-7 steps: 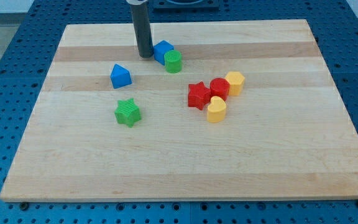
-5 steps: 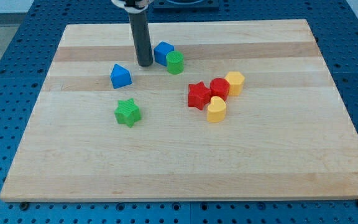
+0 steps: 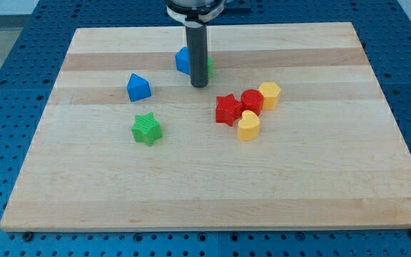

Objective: Move the green circle to the right side of the blue cube

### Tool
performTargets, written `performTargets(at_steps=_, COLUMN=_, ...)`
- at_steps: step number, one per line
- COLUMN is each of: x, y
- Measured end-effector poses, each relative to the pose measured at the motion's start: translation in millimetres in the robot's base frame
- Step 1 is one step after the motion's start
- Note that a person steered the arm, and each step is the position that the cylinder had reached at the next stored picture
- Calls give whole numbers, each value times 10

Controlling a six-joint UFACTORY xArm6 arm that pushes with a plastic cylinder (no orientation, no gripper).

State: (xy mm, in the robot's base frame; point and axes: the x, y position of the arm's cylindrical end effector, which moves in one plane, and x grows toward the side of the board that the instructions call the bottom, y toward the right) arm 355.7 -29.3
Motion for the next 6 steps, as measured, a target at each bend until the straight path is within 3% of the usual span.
performTargets(at_steps=6, x=-179, y=191)
